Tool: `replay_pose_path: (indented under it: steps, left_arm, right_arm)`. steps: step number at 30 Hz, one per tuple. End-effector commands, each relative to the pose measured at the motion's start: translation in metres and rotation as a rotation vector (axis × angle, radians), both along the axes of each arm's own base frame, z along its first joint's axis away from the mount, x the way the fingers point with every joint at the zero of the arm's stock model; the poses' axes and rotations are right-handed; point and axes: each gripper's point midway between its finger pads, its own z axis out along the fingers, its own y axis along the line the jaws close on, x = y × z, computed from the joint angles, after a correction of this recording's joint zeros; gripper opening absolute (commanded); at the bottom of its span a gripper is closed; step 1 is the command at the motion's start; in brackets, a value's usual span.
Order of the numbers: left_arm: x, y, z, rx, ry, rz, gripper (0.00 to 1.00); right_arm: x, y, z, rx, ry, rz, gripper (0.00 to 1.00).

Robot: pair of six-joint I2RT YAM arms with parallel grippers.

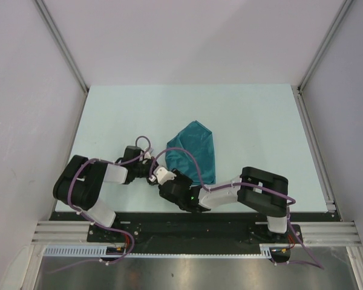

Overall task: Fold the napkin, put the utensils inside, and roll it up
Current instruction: Roll the napkin with the utensil

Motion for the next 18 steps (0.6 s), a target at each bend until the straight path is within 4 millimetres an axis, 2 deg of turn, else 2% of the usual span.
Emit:
replay_pose_path:
  steps: [1, 8, 13, 15, 16, 18]
  left_arm:
    - [0.006, -0.001, 0.008, -0.029, -0.020, -0.025, 0.00]
    - [0.009, 0.004, 0.009, -0.023, -0.022, -0.014, 0.00]
    - [0.010, 0.004, 0.009, -0.020, -0.029, -0.011, 0.00]
    - [0.012, 0.004, 0.010, -0.019, -0.039, -0.011, 0.00]
    - [0.012, 0.004, 0.010, -0.019, -0.040, -0.014, 0.00]
    - [0.012, 0.004, 0.010, -0.017, -0.054, -0.026, 0.01]
  right_arm:
    - [0.013, -0.025, 0.000, -0.029, -0.056, -0.127, 0.55]
    - [0.009, -0.044, -0.005, -0.055, -0.057, -0.129, 0.44]
    - [0.003, -0.035, -0.010, -0.052, -0.014, -0.029, 0.22]
    - [0.001, -0.027, -0.012, -0.039, 0.019, 0.017, 0.17]
    - [0.000, -0.025, -0.011, -0.042, 0.024, 0.039, 0.09]
    - [-0.002, -0.020, -0.013, -0.032, 0.074, 0.084, 0.04]
